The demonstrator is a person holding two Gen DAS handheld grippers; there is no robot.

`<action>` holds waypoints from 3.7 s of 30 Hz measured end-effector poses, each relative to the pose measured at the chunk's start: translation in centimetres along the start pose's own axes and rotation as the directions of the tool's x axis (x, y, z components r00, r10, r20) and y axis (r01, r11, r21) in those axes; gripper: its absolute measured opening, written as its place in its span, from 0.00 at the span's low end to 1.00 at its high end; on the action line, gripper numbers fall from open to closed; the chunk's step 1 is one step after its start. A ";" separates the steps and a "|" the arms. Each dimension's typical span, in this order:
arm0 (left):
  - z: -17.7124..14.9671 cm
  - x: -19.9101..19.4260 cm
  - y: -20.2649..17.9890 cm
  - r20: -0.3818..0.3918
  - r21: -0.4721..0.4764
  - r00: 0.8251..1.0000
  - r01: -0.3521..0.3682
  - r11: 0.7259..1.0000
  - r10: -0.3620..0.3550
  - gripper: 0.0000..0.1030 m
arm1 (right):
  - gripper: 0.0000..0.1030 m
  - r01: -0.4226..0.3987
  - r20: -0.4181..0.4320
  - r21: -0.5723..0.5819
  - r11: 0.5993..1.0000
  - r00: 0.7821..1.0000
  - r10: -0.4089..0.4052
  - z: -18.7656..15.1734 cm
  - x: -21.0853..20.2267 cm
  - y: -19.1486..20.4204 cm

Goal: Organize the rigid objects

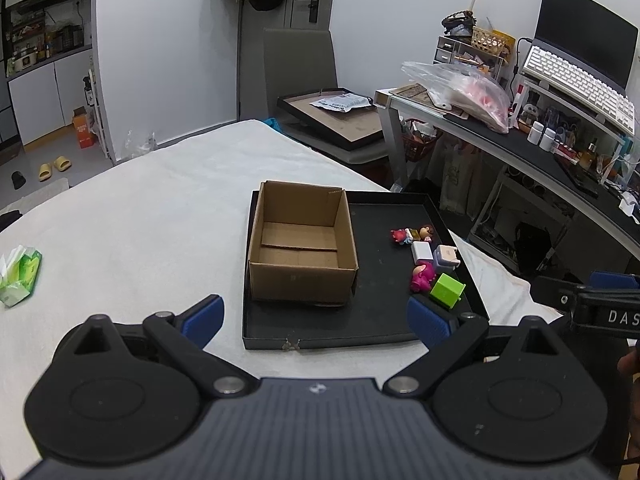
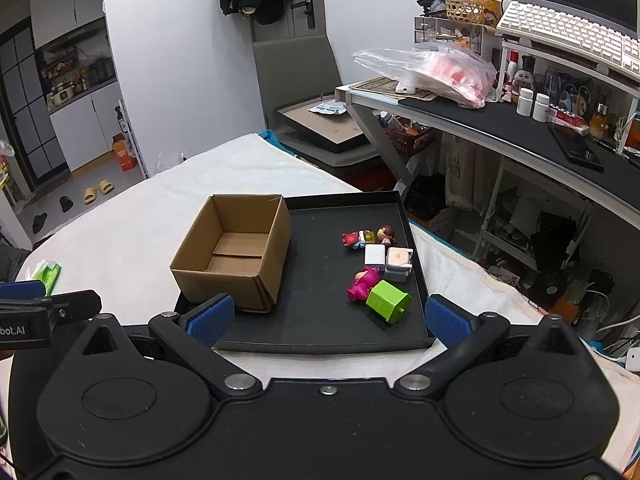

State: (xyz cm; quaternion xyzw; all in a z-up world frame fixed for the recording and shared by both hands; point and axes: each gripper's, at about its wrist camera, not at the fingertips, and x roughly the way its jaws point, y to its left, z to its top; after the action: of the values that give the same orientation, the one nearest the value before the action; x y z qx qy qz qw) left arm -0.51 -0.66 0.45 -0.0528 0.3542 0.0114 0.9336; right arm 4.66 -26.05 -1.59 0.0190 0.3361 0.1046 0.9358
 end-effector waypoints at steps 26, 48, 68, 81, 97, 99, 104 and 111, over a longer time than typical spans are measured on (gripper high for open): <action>0.3 -0.2 0.1 -0.003 0.003 1.000 0.006 1.000 -0.006 0.95 | 1.00 0.003 -0.010 -0.008 1.000 1.000 -0.003 -0.1 0.1 0.3; 0.1 0.6 0.3 -0.009 -0.008 1.000 -0.004 1.000 0.004 0.95 | 1.00 0.001 -0.023 -0.002 1.000 1.000 -0.001 -0.1 0.5 0.3; 1.6 8.3 2.4 -0.086 -0.055 0.995 -0.049 0.997 0.044 0.94 | 1.00 0.060 -0.141 0.042 0.997 0.989 -0.053 -0.6 8.1 -1.2; 2.4 12.9 4.1 -0.120 -0.104 0.990 -0.092 0.990 0.080 0.94 | 1.00 0.076 -0.206 0.151 0.986 0.978 -0.044 0.4 13.1 -4.6; 4.1 19.0 5.2 -0.175 -0.081 0.973 -0.165 0.983 0.149 0.84 | 0.99 0.225 -0.260 0.318 0.921 0.955 -0.144 0.5 21.3 -7.5; 4.2 19.8 5.6 -0.189 -0.086 0.970 -0.170 0.982 0.152 0.80 | 0.98 0.230 -0.273 0.340 0.912 0.952 -0.138 0.1 22.2 -8.0; 4.7 22.3 6.4 -0.237 -0.080 0.958 -0.187 0.979 0.164 0.72 | 0.97 0.237 -0.287 0.370 0.898 0.949 -0.132 -0.2 24.5 -8.4; 4.8 25.3 7.6 -0.292 -0.088 0.943 -0.193 0.977 0.160 0.62 | 0.97 0.284 -0.327 0.364 0.887 0.931 -0.164 -0.2 27.3 -8.7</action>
State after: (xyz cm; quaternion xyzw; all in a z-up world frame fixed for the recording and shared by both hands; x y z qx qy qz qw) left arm 21.15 7.00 -13.38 -0.0758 0.4862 0.1077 0.8639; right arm 26.69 -28.90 -19.73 0.1577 0.4827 -0.0756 0.8582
